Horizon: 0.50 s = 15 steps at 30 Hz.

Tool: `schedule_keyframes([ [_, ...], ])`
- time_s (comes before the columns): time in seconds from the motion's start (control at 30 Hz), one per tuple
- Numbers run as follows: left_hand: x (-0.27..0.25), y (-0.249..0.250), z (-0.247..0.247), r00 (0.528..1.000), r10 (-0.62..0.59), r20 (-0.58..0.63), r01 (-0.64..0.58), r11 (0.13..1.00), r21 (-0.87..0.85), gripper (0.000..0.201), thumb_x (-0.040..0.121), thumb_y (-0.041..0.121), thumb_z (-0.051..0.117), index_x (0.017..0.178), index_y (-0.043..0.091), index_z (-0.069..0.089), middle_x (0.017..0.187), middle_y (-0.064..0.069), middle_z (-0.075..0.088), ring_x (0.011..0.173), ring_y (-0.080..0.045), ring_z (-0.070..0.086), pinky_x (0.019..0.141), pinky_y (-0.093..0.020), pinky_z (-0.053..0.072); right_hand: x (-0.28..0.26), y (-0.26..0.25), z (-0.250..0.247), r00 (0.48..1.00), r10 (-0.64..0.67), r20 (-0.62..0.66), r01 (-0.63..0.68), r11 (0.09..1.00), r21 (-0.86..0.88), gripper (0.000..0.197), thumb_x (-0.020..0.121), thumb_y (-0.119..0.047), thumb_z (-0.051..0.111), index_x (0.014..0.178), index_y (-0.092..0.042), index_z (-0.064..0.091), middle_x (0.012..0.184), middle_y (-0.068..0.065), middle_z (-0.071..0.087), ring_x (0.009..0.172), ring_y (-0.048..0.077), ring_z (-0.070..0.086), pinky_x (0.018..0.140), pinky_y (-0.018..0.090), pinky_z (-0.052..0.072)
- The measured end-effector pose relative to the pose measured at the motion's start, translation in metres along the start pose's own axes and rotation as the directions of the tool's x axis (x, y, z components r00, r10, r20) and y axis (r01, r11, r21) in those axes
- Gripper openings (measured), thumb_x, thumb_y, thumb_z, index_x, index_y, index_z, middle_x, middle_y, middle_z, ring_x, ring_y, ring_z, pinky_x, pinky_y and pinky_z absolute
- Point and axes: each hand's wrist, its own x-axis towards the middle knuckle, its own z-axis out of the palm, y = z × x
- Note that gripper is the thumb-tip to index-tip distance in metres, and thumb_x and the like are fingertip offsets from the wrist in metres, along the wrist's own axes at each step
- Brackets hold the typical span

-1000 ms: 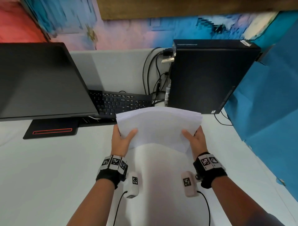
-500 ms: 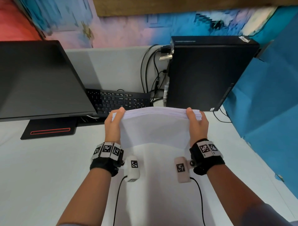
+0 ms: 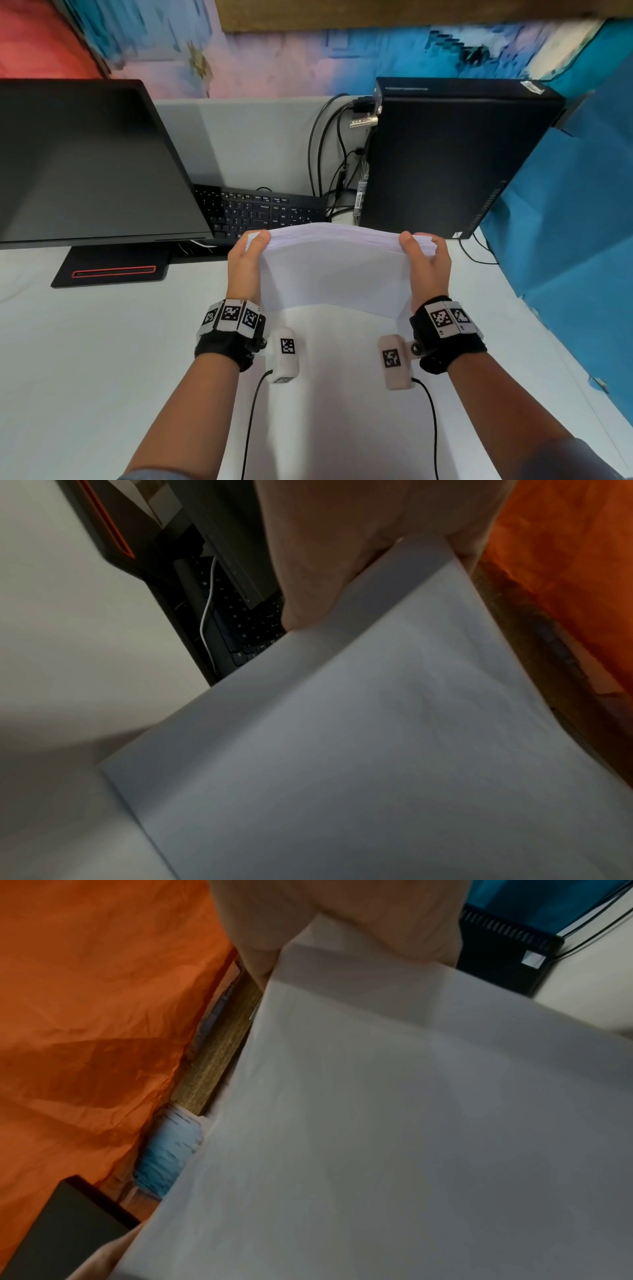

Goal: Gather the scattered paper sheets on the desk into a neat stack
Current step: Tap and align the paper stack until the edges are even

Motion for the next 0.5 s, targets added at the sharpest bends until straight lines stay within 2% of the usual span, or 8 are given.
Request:
schedule_keyframes([
  [0.17,-0.002,-0.001,-0.002,0.999,0.037,0.017,-0.038,0.996,0.078,0.014,0.092,0.022,0.057,0.080,0.018,0.062,0.079,0.007,0.059,0.073,-0.007,0.053,0.070,-0.022,0.039,0.000,-0.003,0.001,1.000,0.014,-0.010,-0.014,1.000,0.009,0.024,0.088,-0.034,0.061,0.106,-0.021,0.050,0.091,-0.003,0.056,0.075,0.011,0.054,0.059,0.025,0.042],
  [0.23,-0.002,0.004,-0.008,0.990,0.105,0.091,-0.120,0.978,0.170,0.018,0.087,0.034,0.060,0.078,0.019,0.063,0.083,0.009,0.061,0.077,-0.006,0.054,0.074,-0.023,0.038,0.000,-0.003,0.001,1.000,0.023,-0.009,-0.023,1.000,0.000,0.024,0.089,-0.034,0.059,0.105,-0.024,0.045,0.087,-0.007,0.051,0.075,0.010,0.052,0.058,0.024,0.040],
  [0.3,0.002,0.020,-0.013,0.958,0.164,0.236,-0.247,0.890,0.384,0.034,0.077,0.057,0.060,0.078,0.023,0.064,0.083,0.013,0.065,0.081,-0.004,0.057,0.078,-0.025,0.040,0.000,-0.004,0.001,1.000,0.026,-0.014,-0.026,1.000,-0.016,0.027,0.090,-0.036,0.058,0.108,-0.025,0.040,0.086,-0.010,0.047,0.075,0.006,0.049,0.057,0.022,0.038],
  [0.33,0.005,0.032,-0.012,0.937,0.133,0.322,-0.301,0.775,0.555,0.044,0.071,0.069,0.056,0.081,0.027,0.064,0.084,0.013,0.067,0.082,-0.006,0.060,0.078,-0.028,0.043,-0.001,-0.004,0.000,1.000,0.023,-0.016,-0.023,0.999,-0.023,0.029,0.091,-0.036,0.057,0.111,-0.026,0.040,0.087,-0.009,0.047,0.075,0.005,0.048,0.057,0.021,0.037],
  [0.37,0.006,0.046,-0.007,0.919,0.058,0.391,-0.350,0.578,0.737,0.054,0.065,0.080,0.052,0.087,0.031,0.063,0.086,0.012,0.068,0.085,-0.010,0.062,0.079,-0.032,0.046,0.000,-0.004,0.001,1.000,0.020,-0.021,-0.021,0.999,-0.026,0.032,0.091,-0.037,0.057,0.115,-0.025,0.041,0.090,-0.006,0.048,0.076,0.007,0.049,0.057,0.021,0.037],
  [0.43,0.006,0.069,0.016,0.893,-0.087,0.442,-0.438,0.063,0.897,0.068,0.063,0.086,0.048,0.109,0.036,0.055,0.100,0.007,0.067,0.096,-0.021,0.062,0.084,-0.036,0.048,-0.001,-0.003,0.001,0.999,0.015,-0.029,-0.015,1.000,-0.027,0.043,0.090,-0.037,0.058,0.127,-0.020,0.042,0.102,0.001,0.048,0.083,0.015,0.052,0.058,0.020,0.037],
  [0.47,0.006,0.073,0.032,0.868,-0.121,0.481,-0.492,-0.087,0.866,0.075,0.066,0.082,0.051,0.124,0.035,0.046,0.111,0.004,0.065,0.103,-0.025,0.061,0.089,-0.038,0.047,-0.001,-0.003,0.001,0.999,0.007,-0.032,-0.008,1.000,-0.030,0.047,0.090,-0.038,0.058,0.130,-0.018,0.042,0.106,0.002,0.047,0.088,0.018,0.051,0.058,0.020,0.037],
  [0.5,0.005,0.072,0.049,0.830,-0.141,0.540,-0.557,-0.145,0.818,0.081,0.070,0.074,0.056,0.135,0.031,0.035,0.120,0.001,0.061,0.108,-0.026,0.060,0.092,-0.039,0.047,-0.001,-0.004,0.001,0.999,0.001,-0.036,-0.002,0.999,-0.032,0.047,0.090,-0.037,0.058,0.130,-0.017,0.042,0.107,0.002,0.047,0.090,0.019,0.050,0.058,0.019,0.037],
])
